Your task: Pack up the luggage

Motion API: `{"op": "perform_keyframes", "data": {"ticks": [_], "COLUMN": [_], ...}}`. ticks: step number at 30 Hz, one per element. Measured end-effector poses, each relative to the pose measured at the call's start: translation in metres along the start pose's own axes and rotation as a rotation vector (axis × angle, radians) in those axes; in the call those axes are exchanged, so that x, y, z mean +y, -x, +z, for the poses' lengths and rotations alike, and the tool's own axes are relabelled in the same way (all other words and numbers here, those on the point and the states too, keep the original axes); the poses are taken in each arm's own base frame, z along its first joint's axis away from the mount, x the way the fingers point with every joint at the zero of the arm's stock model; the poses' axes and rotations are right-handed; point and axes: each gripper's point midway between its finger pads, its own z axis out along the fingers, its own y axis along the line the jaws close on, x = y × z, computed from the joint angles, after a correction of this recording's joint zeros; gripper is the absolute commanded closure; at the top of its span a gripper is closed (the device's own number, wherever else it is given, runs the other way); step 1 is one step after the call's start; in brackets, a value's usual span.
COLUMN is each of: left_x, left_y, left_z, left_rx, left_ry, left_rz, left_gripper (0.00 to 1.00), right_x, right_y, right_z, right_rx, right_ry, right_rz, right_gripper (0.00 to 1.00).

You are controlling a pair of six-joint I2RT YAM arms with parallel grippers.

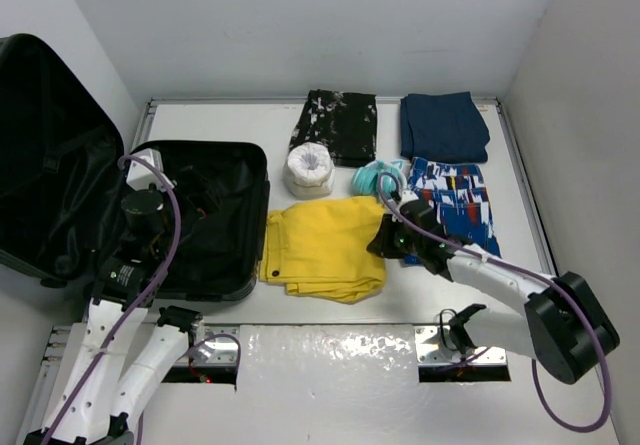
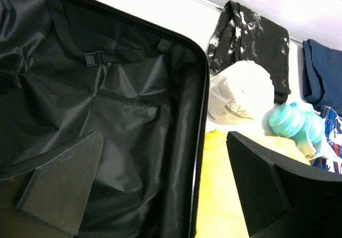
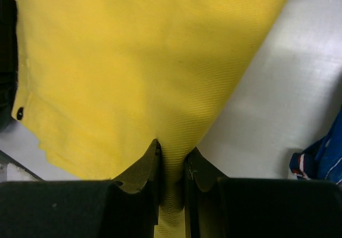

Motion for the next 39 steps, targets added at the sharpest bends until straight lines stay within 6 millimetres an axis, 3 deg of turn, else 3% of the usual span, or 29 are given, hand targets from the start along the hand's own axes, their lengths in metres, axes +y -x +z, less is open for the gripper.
{"op": "perform_keyframes", "data": {"ticks": [7,17,27,30,34,39], "left_x": [-0.005,0.011,0.027,0.040,0.057,0.068], "left_y": [-0.004,0.011,0.023,0.030,0.057,0.088], "left_z": [0.004,-0.009,-0.024,-0.039,-0.071,-0.117], "left_rx": [0.022,-0.063,-0.138,-0.185,-0.327,-0.493], "left_ry": [-0.022,0.055,0.131,0.190,0.250,0.243], "left_rz": [0.005,-0.039,-0.120,-0.171,-0.268,-0.363], "left_gripper": [0.01,0.01,0.02,0.01,0.01,0.01], "right_x": [0.041,0.140,0.252,0.290,0.338,0.372], "right_y": [0.047,0.115,0.141,0.147,0.155,0.140], "right_z": [-0.023,-0.054,-0.052,-0.054,-0.062,-0.069], "right_rx": [0.016,-0.033,-0.032,-0.064,-0.141,-0.169], "right_ry": [-0.028,-0.015,0.078,0.126,0.203,0.334], "right_rz": [-0.262,-0.619,-0.976,-1.056,-1.128,-1.173], "right_gripper": [1.00,1.00,1.00,1.00,1.00,1.00]}}
